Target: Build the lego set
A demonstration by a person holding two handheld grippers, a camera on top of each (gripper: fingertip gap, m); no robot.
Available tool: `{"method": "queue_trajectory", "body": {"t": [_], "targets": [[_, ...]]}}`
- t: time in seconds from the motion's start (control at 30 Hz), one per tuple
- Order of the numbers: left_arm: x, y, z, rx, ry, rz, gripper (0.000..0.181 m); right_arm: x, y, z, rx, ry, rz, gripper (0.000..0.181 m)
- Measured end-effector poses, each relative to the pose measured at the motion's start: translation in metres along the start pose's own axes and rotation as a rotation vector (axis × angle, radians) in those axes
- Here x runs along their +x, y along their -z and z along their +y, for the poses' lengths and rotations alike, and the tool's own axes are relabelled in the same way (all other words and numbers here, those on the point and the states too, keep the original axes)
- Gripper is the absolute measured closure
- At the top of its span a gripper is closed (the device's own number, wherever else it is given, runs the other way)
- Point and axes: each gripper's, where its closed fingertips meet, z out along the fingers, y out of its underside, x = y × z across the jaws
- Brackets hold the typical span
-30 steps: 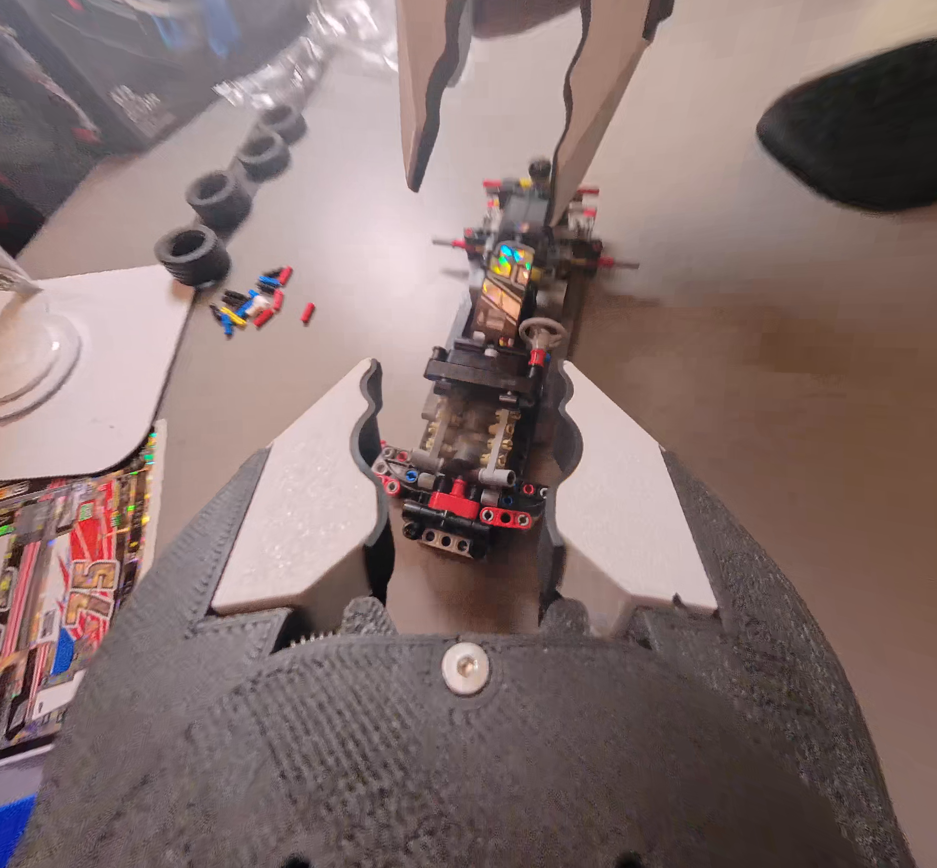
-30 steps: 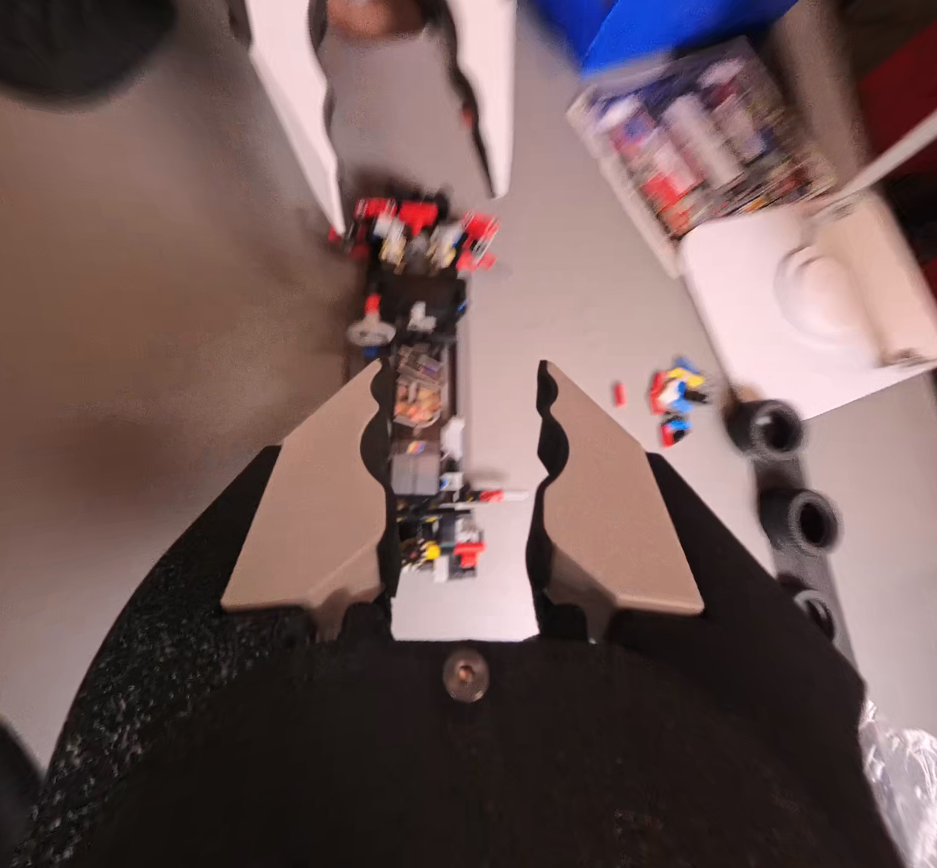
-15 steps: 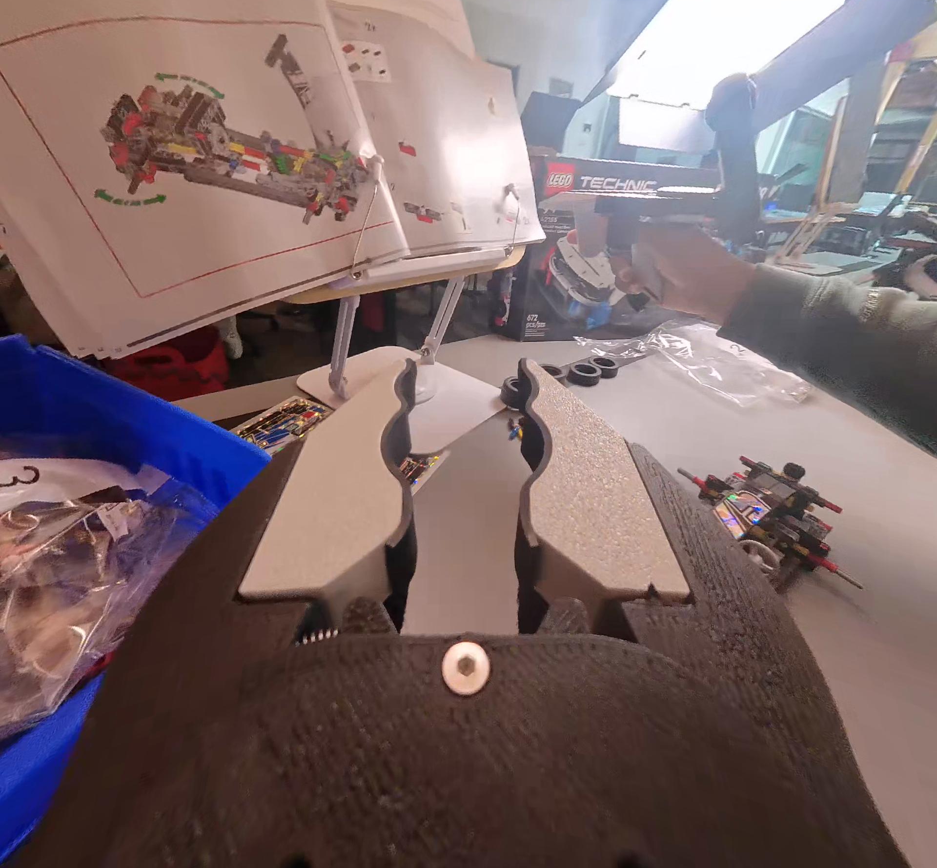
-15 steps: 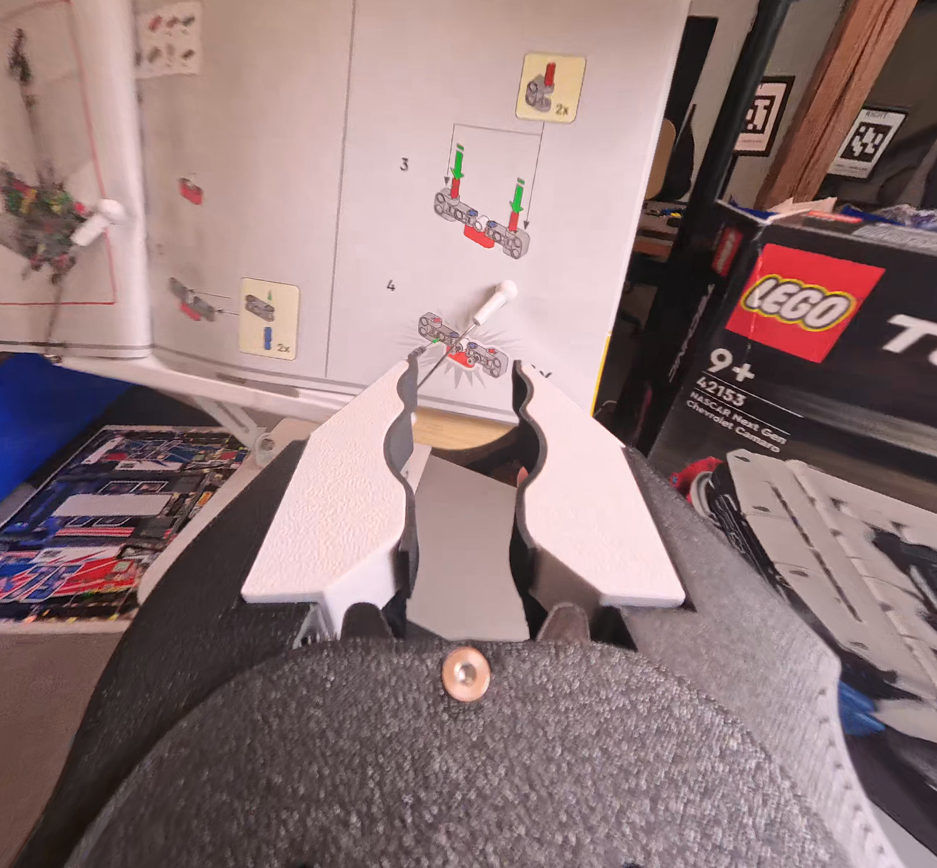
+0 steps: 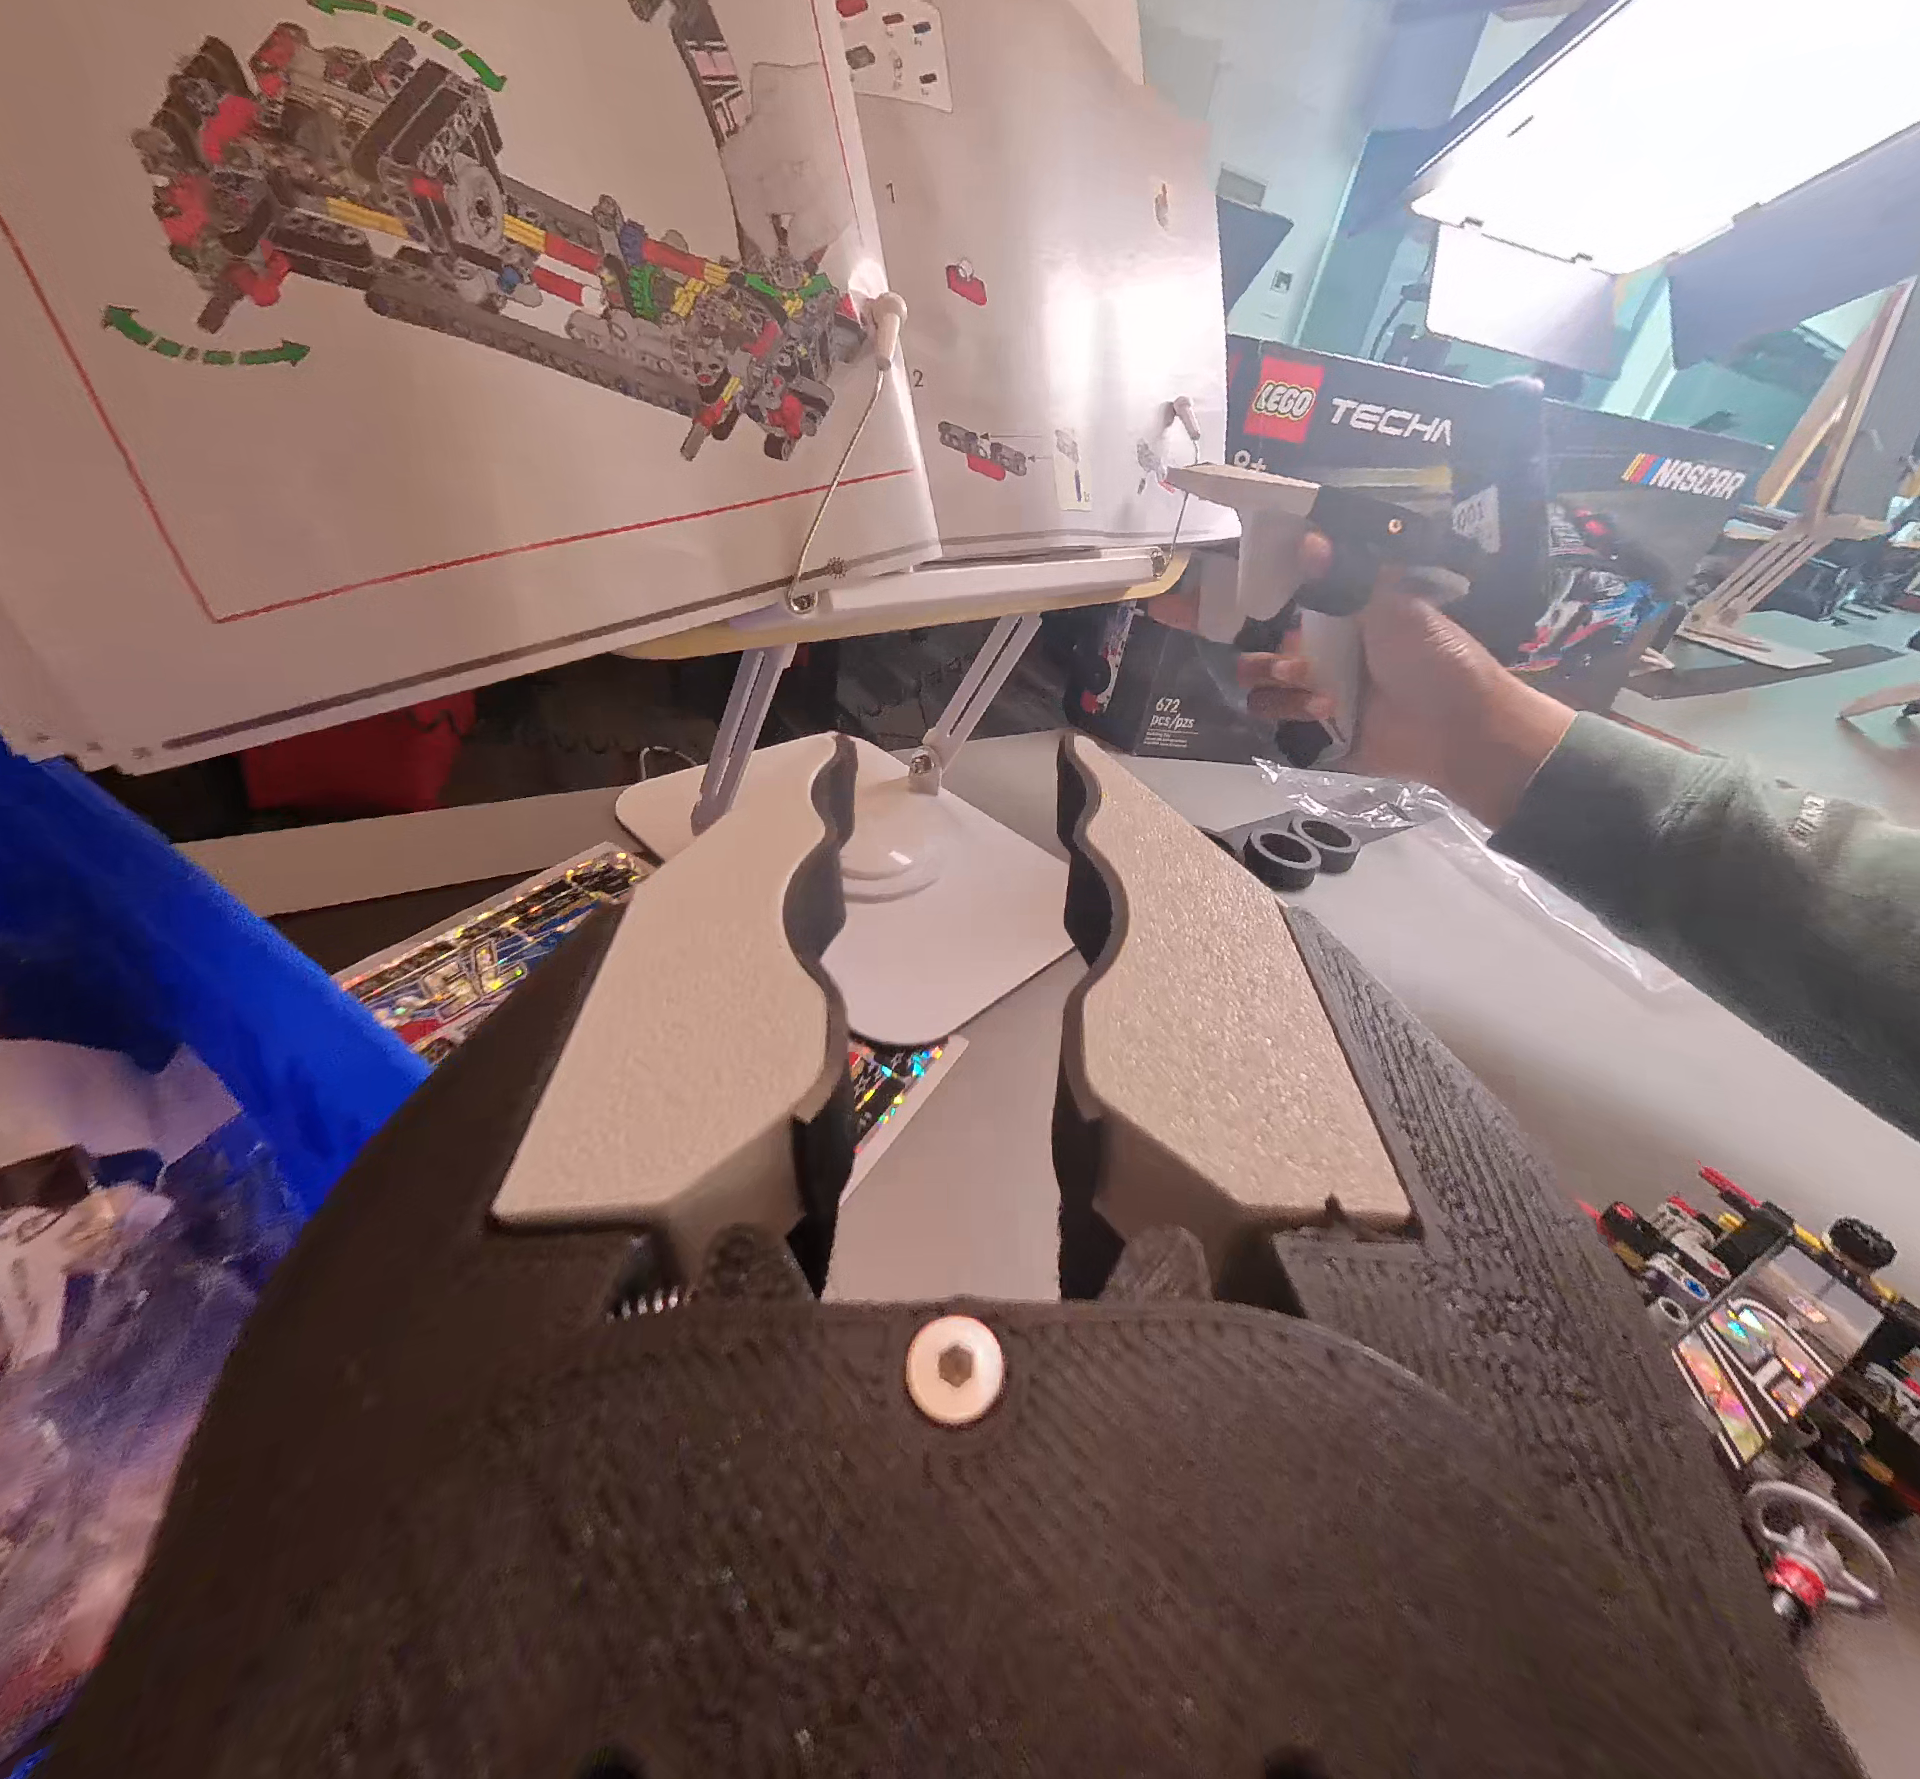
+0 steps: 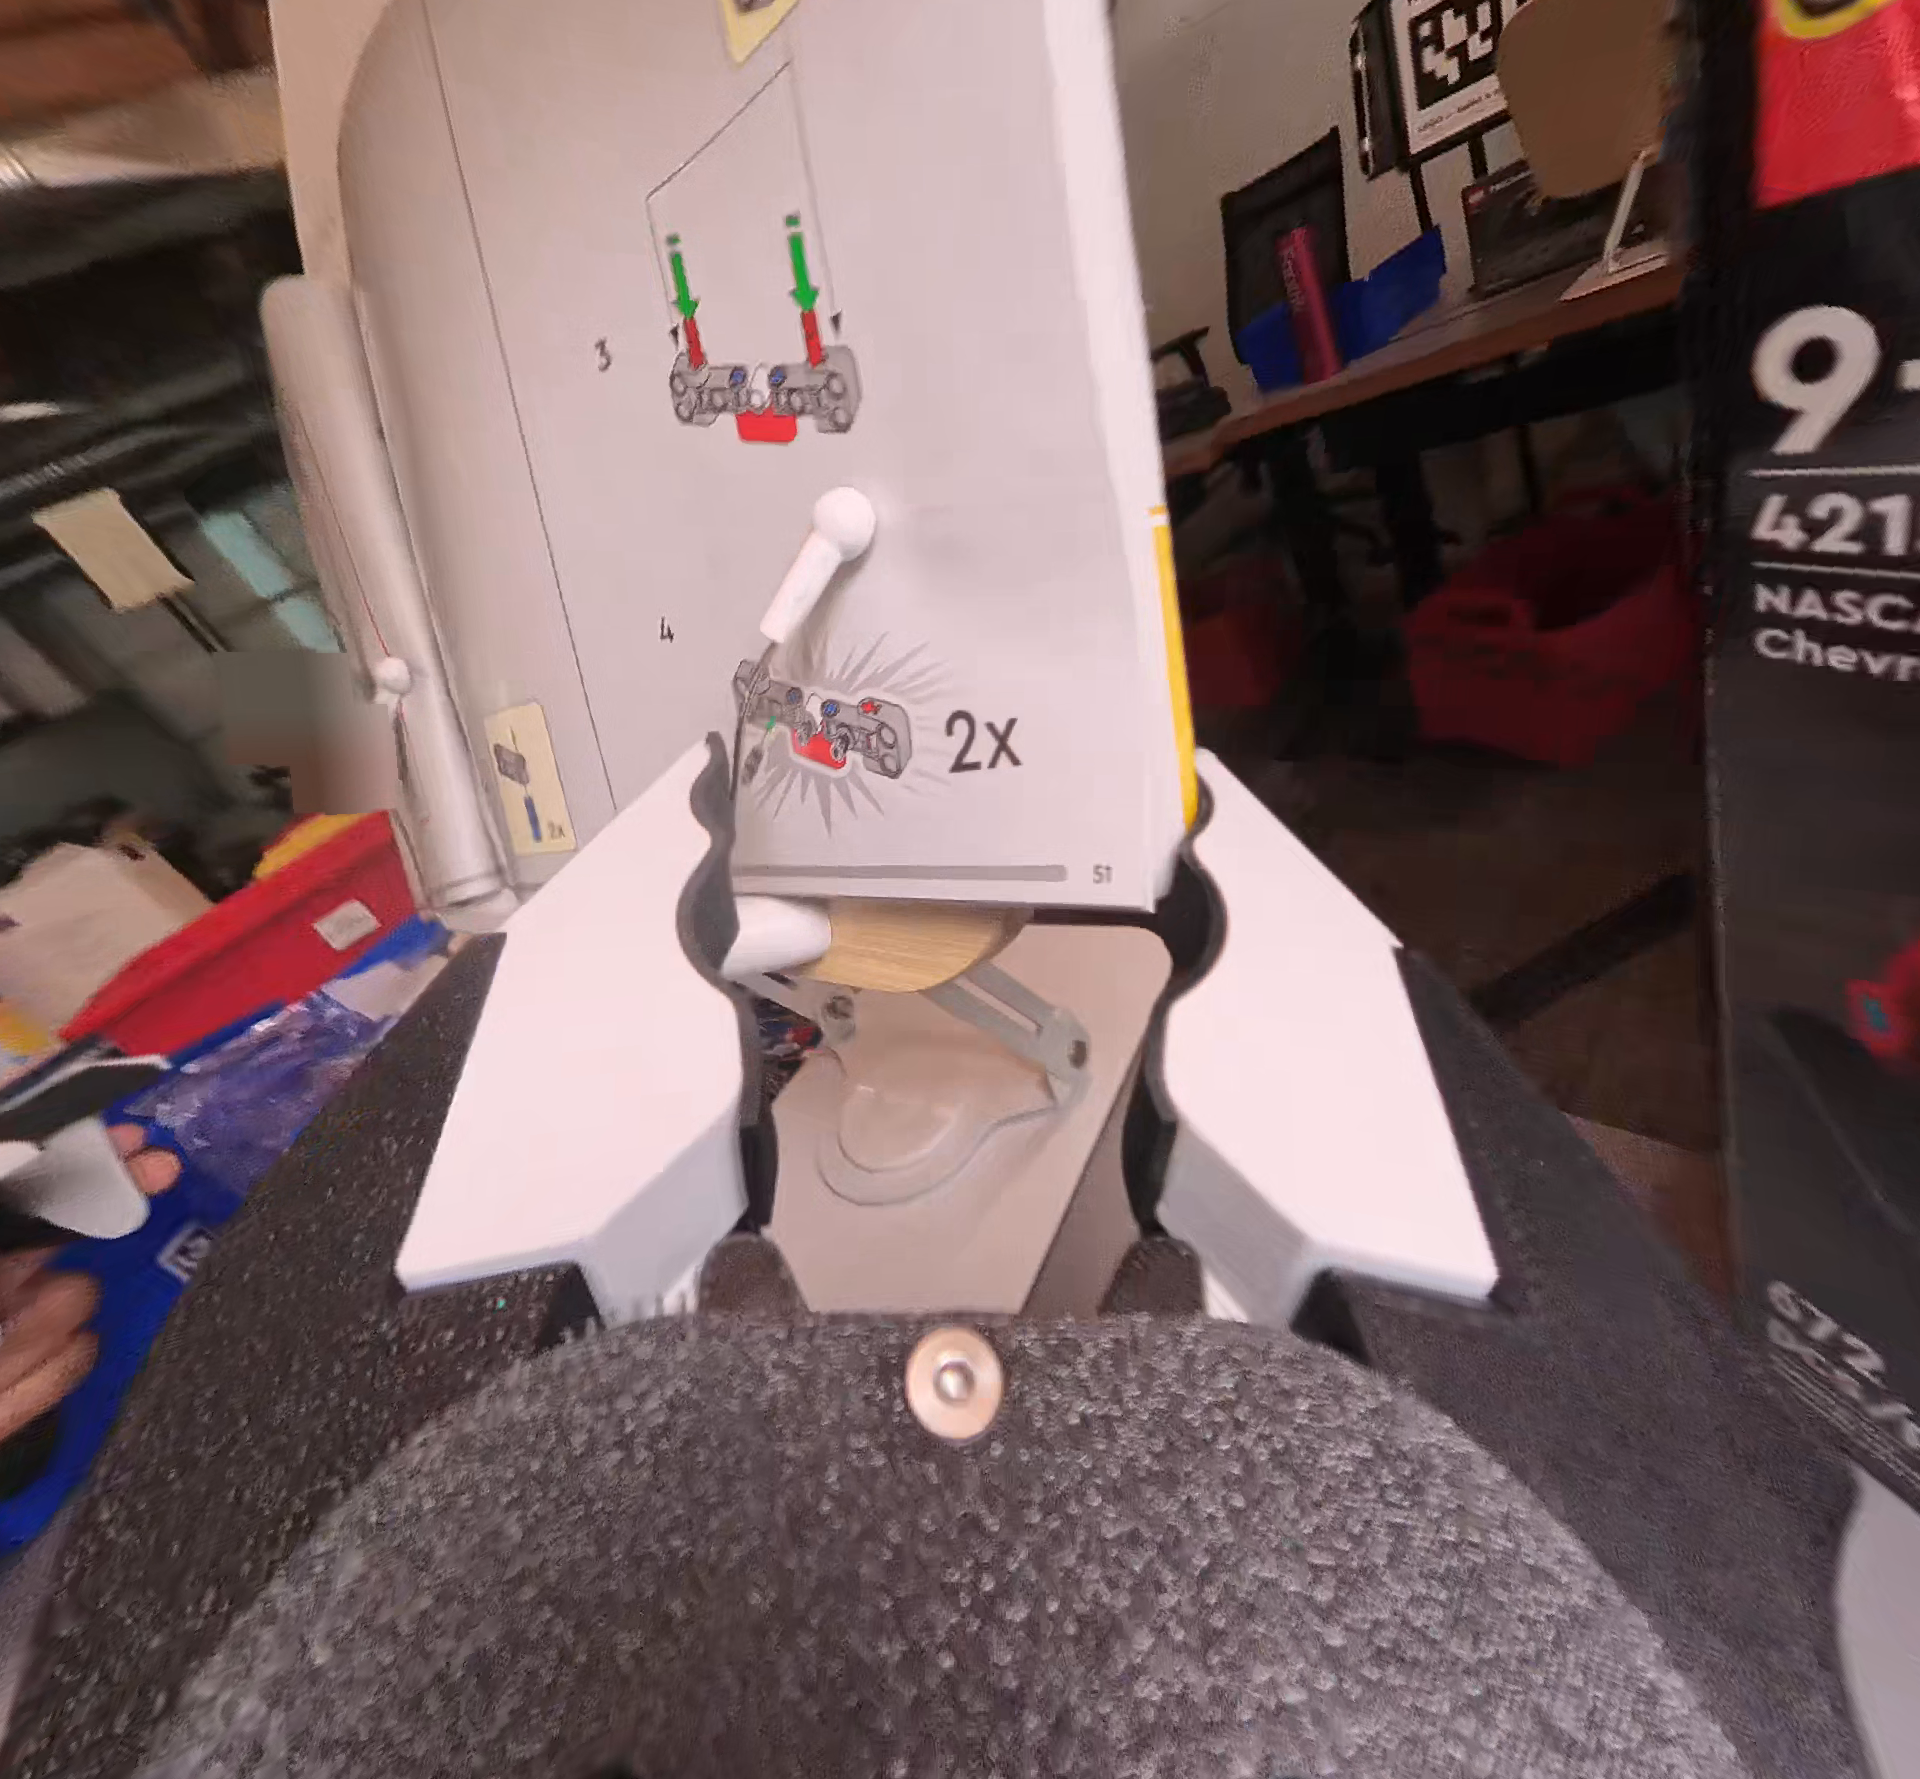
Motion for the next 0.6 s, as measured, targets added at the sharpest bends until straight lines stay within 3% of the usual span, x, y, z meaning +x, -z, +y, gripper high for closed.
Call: {"method": "queue_trajectory", "body": {"t": [0.13, 0.33, 0.5, 0.6], "targets": [[0.0, -0.029, -0.02, 0.012, -0.106, -0.023, 0.145, -0.011, 0.003, -0.002, 0.035, -0.026, -0.046, 0.117], [-0.012, -0.084, -0.068, -0.025, -0.276, -0.087, 0.147, -0.022, 0.023, 0.005, 0.077, 0.043, 0.004, 0.124], [-0.019, -0.113, -0.065, -0.11, -0.381, -0.134, 0.149, -0.02, 0.028, 0.004, 0.064, 0.103, 0.087, 0.117], [-0.027, -0.12, -0.054, -0.187, -0.458, -0.156, 0.149, -0.01, 0.048, -0.01, 0.074, 0.219, 0.259, 0.115]]}}
